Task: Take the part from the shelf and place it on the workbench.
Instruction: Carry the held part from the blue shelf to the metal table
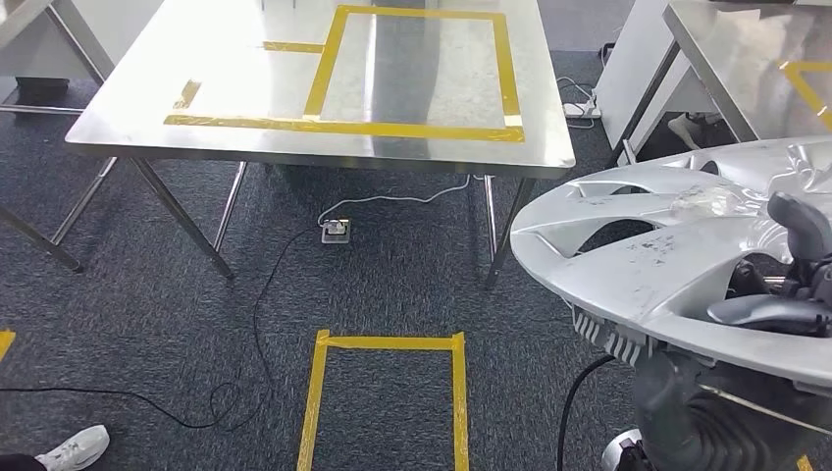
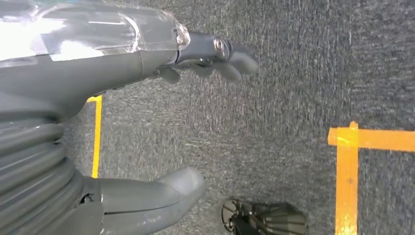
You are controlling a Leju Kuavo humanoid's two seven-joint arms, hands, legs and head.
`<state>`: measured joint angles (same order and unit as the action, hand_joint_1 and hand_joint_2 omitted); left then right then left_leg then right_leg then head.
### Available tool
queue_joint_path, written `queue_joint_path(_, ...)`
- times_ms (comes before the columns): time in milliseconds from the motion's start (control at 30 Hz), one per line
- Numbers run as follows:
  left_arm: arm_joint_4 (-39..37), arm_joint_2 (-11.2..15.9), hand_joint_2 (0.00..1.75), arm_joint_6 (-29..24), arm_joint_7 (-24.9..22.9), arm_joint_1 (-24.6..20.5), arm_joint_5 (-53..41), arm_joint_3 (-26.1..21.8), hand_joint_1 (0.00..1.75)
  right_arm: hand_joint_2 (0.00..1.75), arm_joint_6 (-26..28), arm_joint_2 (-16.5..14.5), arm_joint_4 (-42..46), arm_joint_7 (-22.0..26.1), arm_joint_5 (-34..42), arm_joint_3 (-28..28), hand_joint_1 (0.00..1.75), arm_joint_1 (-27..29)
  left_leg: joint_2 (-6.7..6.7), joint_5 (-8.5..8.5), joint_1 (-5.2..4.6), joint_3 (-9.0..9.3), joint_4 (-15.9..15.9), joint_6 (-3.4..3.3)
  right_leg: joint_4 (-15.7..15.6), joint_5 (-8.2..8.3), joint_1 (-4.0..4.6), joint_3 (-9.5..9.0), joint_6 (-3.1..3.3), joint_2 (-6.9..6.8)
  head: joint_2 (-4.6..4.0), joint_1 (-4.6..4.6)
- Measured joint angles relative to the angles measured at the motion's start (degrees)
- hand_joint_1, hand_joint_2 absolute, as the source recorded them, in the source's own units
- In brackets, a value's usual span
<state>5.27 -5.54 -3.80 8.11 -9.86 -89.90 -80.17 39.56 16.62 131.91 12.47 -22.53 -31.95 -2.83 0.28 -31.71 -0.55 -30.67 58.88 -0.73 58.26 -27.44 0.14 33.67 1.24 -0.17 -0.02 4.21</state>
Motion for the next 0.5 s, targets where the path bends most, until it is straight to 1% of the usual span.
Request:
queue_joint_path(33, 0.0, 0.0, 1.75, 0.0, 0.0, 0.0, 0.0, 0.0, 0.00, 1.75, 0.0, 0.0, 0.0, 0.0, 0.0, 0.0, 1.75, 0.0, -0.06, -0.47, -0.01, -0.23, 0.7, 0.31, -0.8, 0.09, -0.21, -0.62, -0.04, -0.09, 0.00, -0.14)
queue_joint_path(67, 0.0, 0.1, 1.75, 0.0, 0.0, -0.1, 0.0, 0.0, 0.00, 1.75, 0.0, 0.0, 0.0, 0.0, 0.0, 0.0, 1.75, 0.0, -0.17, -1.37, 0.07, -1.17, 2.6, 0.65, -1.5, 0.15, -0.43, -1.30, -0.05, -0.21, 0.00, -0.36)
queue_joint_path(100, 0.0, 0.1, 1.75, 0.0, 0.0, -0.1, 0.0, 0.0, 0.00, 1.75, 0.0, 0.0, 0.0, 0.0, 0.0, 0.0, 1.75, 0.0, -0.30, -2.54, 0.30, -2.85, 5.6, 0.99, -1.9, 0.07, -0.55, -1.80, -0.07, -0.32, 0.00, -0.66)
queue_joint_path(133, 0.0, 0.1, 1.75, 0.0, 0.0, 0.0, 0.0, 0.0, 0.00, 1.75, 0.0, 0.0, 0.0, 0.0, 0.0, 0.0, 1.75, 0.0, -0.39, -3.70, 0.57, -5.17, 9.3, 1.33, -2.1, -0.16, -0.60, -2.19, -0.06, -0.35, 0.00, -1.05)
queue_joint_path(167, 0.0, 0.2, 1.75, 0.0, 0.0, 0.0, 0.0, 0.0, 0.00, 1.75, 0.0, -0.1, -0.1, 0.0, 0.0, 0.0, 1.75, 0.0, -0.40, -4.33, 0.82, -7.43, 12.5, 1.61, -2.2, -0.46, -0.63, -2.53, -0.10, -0.37, 0.00, -1.36)
queue_joint_path(200, 0.0, 0.2, 1.75, 0.0, 0.0, 0.1, 0.0, 0.0, 0.00, 1.75, 0.0, -0.1, -0.1, 0.0, 0.0, 0.0, 1.75, 0.0, -0.38, -3.97, 1.03, -8.97, 14.2, 1.83, -2.1, -0.82, -0.68, -2.92, -0.22, -0.33, 0.00, -1.62)
queue_joint_path(233, 0.0, 0.3, 1.75, 0.0, 0.0, 0.2, 0.0, 0.0, 0.00, 1.75, 0.0, -0.1, -0.2, 0.0, 0.0, 0.0, 1.75, 0.0, -0.34, -2.47, 1.20, -9.46, 13.8, 2.02, -2.1, -1.23, -0.77, -3.41, -0.39, -0.28, 0.00, -1.84)
queue_joint_path(267, 0.0, 0.3, 1.75, 0.0, 0.0, 0.3, 0.0, 0.0, 0.00, 1.75, 0.0, -0.1, -0.2, 0.0, 0.0, 0.0, 1.75, 0.0, -0.28, -0.07, 1.34, -8.86, 11.3, 2.16, -2.0, -1.70, -0.88, -3.99, -0.63, -0.24, 0.00, -1.99)
queue_joint_path(300, 0.0, 0.3, 1.75, 0.0, 0.0, 0.3, 0.0, 0.0, 0.00, 1.75, 0.0, -0.1, -0.2, 0.0, 0.0, 0.0, 1.75, 0.0, -0.18, 2.37, 1.45, -7.62, 7.9, 2.26, -1.9, -2.24, -1.00, -4.57, -0.95, -0.21, 0.00, -2.13)
queue_joint_path(333, 0.0, 0.3, 1.75, 0.0, 0.0, 0.3, 0.0, 0.0, 0.00, 1.75, 0.0, -0.1, -0.2, 0.0, 0.0, 0.0, 1.75, 0.0, -0.07, 4.03, 1.43, -6.27, 4.8, 2.30, -1.7, -2.81, -1.00, -4.96, -1.36, -0.16, 0.00, -2.38)
queue_joint_path(367, 0.0, 0.3, 1.75, 0.0, 0.0, 0.2, 0.0, 0.0, 0.00, 1.75, 0.0, -0.1, -0.2, 0.0, 0.0, 0.0, 1.75, 0.0, 0.04, 4.68, 1.36, -5.20, 2.6, 1.99, -1.5, -3.26, -0.98, -5.18, -1.78, -0.11, 0.00, -2.61)
queue_joint_path(400, 0.0, 0.3, 1.75, 0.0, 0.0, 0.2, 0.0, 0.0, 0.00, 1.75, 0.0, -0.1, -0.3, 0.0, 0.0, 0.0, 1.75, 0.0, 0.12, 4.50, 1.24, -4.63, 1.5, 1.56, -1.4, -3.57, -0.93, -5.26, -2.15, -0.06, 0.00, -2.66)
queue_joint_path(467, 0.0, 0.3, 1.75, 0.0, 0.0, 0.2, 0.0, 0.0, 0.00, 1.75, 0.0, -0.2, -0.3, 0.0, 0.0, 0.0, 1.75, -0.1, 0.12, 3.66, 1.07, -4.32, 1.1, 0.44, -1.4, -3.91, -0.95, -5.35, -2.70, -0.01, 0.00, -2.57)
queue_joint_path(500, 0.0, 0.4, 1.75, 0.0, 0.0, 0.3, 0.0, 0.0, 0.00, 1.75, 0.0, -0.2, -0.3, 0.0, 0.0, 0.0, 1.75, -0.1, 0.09, 3.51, 1.10, -4.18, 1.0, 0.09, -1.3, -4.23, -1.03, -5.42, -2.91, -0.02, 0.00, -2.35)
